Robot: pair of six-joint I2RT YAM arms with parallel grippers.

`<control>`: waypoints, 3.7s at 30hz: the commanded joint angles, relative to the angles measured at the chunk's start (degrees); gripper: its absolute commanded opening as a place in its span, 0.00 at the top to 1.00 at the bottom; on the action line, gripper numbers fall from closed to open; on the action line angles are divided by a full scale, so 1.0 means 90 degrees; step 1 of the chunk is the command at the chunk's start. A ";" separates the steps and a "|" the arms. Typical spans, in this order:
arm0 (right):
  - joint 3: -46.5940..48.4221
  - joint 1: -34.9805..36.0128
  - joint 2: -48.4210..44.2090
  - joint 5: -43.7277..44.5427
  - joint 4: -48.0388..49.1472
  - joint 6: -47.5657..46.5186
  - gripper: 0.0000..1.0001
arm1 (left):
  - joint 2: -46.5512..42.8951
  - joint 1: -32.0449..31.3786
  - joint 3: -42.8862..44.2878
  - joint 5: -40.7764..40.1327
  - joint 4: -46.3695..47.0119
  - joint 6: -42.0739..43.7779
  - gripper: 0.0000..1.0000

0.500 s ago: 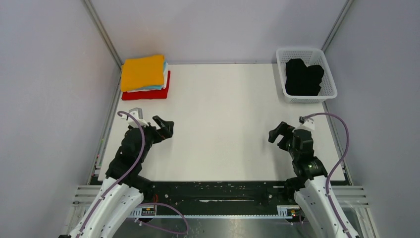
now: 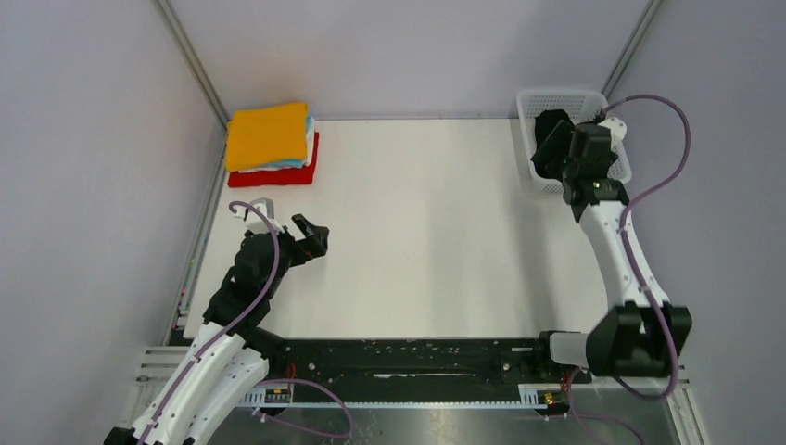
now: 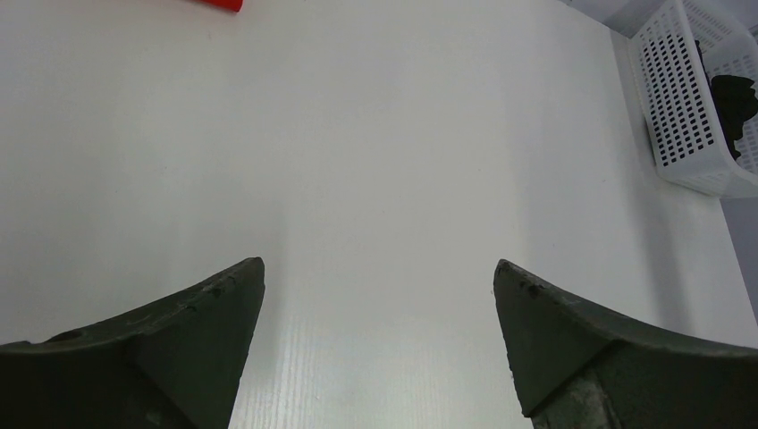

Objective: Fold and stack the t-shirts
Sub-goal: Grab crumpled tshirt from bin with the right arm, then move the tshirt to the center of the board

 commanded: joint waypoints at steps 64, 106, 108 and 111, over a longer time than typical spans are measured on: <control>0.7957 -0.1506 0.9156 0.0515 0.1530 -0.8391 0.99 | 0.2546 0.0004 0.1007 -0.0642 0.1169 0.0278 0.01; 0.8215 0.3462 0.2180 -0.4049 -0.1450 -0.1349 1.00 | -0.1125 0.0008 0.0303 -0.0394 -0.0761 -0.1149 0.01; 0.7518 0.3459 0.1887 -0.3412 -0.1416 -0.1536 1.00 | -0.1094 0.0006 0.0332 -0.0414 -0.0867 -0.1156 0.01; 0.5899 0.3464 0.1201 -0.1889 -0.1212 -0.1792 1.00 | -0.1039 0.0005 0.0331 -0.0431 -0.0925 -0.1226 0.01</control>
